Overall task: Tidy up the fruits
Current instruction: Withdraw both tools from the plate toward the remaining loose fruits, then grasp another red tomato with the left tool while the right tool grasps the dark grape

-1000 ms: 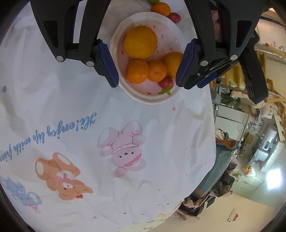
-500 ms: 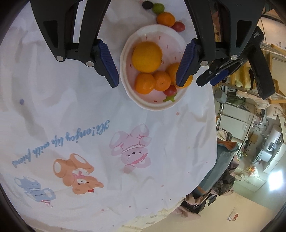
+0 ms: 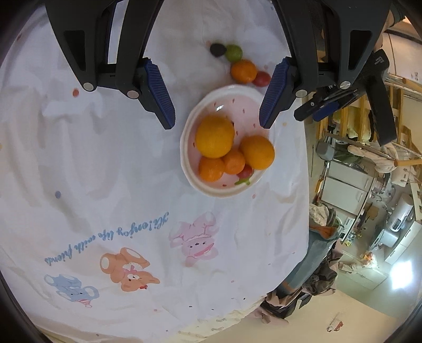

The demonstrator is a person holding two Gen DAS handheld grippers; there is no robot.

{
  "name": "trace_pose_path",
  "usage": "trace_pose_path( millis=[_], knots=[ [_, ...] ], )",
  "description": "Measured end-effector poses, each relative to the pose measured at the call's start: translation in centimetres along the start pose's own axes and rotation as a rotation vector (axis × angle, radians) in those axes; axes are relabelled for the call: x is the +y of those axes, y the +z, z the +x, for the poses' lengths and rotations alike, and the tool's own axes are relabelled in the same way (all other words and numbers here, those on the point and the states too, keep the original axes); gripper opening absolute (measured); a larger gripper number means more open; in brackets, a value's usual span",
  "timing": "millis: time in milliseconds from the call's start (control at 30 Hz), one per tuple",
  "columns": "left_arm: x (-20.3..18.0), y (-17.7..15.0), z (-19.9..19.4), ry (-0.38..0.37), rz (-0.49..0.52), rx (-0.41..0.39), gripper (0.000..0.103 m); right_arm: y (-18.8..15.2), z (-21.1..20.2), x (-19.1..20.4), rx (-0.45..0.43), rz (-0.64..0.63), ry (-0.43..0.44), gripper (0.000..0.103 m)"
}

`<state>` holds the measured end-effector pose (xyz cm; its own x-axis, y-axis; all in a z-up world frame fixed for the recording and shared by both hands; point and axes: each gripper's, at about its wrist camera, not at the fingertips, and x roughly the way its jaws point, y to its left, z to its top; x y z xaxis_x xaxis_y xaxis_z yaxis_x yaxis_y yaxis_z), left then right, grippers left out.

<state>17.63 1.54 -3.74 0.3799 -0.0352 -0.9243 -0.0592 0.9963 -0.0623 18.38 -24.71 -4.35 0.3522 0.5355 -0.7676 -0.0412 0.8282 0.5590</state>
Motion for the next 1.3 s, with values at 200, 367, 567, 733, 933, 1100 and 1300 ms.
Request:
trace_pose_path(
  millis=[200,367,567,733,933,1100,1300],
  knots=[
    [0.8,-2.3,-1.3,-0.007,-0.029,0.000,0.074,-3.7,-1.1,-0.7,0.004,-0.032,-0.025,0.069],
    [1.3,-3.7,-0.7,0.033,-0.049,-0.003,0.074,-5.6,-1.7,-0.8,-0.009,-0.062,-0.104,0.069],
    [2.8,-4.0,0.3,0.010,-0.123,0.009,0.074,-6.6,-0.8,-1.4,0.019,0.002,-0.104,0.069],
    [2.9,-4.4,1.1,-0.045,-0.139,0.053,0.072,-6.6,-0.2,-1.2,0.023,0.015,-0.105,0.069],
    [1.6,-5.0,3.8,-0.126,-0.148,0.176,0.049,-6.4,0.3,-1.7,0.034,0.036,-0.108,0.069],
    [0.3,-5.1,5.3,-0.129,-0.136,0.222,0.048,-6.2,0.8,-2.1,0.044,0.056,-0.104,0.069],
    [0.3,-5.0,6.6,-0.140,-0.189,0.250,0.033,-6.0,1.3,-2.1,0.058,0.047,-0.115,0.069]
  ],
)
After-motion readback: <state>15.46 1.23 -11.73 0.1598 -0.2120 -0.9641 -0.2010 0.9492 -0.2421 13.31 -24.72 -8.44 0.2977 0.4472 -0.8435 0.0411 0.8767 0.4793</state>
